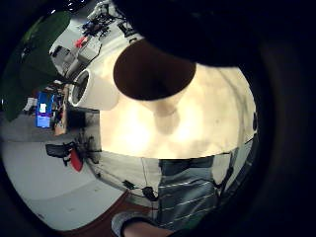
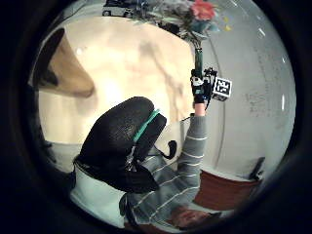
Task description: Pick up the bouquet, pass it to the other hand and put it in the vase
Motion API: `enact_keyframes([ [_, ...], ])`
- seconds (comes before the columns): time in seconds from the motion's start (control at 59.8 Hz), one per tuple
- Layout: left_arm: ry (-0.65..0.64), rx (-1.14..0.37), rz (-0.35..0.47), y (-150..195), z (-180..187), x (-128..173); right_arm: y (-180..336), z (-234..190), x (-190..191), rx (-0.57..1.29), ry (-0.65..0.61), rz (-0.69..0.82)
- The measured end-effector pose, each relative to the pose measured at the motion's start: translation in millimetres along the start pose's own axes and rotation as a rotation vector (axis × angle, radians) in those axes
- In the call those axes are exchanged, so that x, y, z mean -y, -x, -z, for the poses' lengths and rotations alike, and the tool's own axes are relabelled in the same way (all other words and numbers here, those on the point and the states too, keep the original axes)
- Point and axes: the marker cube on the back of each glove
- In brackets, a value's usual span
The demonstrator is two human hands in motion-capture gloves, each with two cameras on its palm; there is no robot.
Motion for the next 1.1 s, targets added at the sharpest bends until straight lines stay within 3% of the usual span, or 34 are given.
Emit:
enact_keyframes([
  [0.05,-0.007,-0.043,-0.011,-6,11,3,12,21,7,0.018,-0.062,-0.013],
  [0.117,-0.003,-0.127,-0.048,-26,41,-15,36,47,6,0.095,-0.025,-0.053],
  [0.251,-0.044,-0.3,-0.079,-50,64,8,77,60,47,0.33,-0.054,0.04],
  [0.435,-0.11,-0.622,-0.129,-98,82,18,135,90,27,0.632,-0.083,0.084],
  [0.585,-0.138,-0.836,-0.202,-141,84,20,164,75,3,0.812,-0.073,0.113],
  [0.685,-0.158,-0.904,-0.223,-168,93,6,179,57,-16,0.876,-0.053,0.116],
  [0.802,-0.226,-0.948,-0.249,-183,88,20,191,28,-38,0.902,-0.025,0.127],
  [0.936,-0.333,-1.056,-0.219,-189,92,15,204,1,-70,0.911,0.033,0.131],
  [1.103,-0.501,-1.251,-0.018,-160,82,35,216,-14,-89,0.909,0.071,0.167],
])
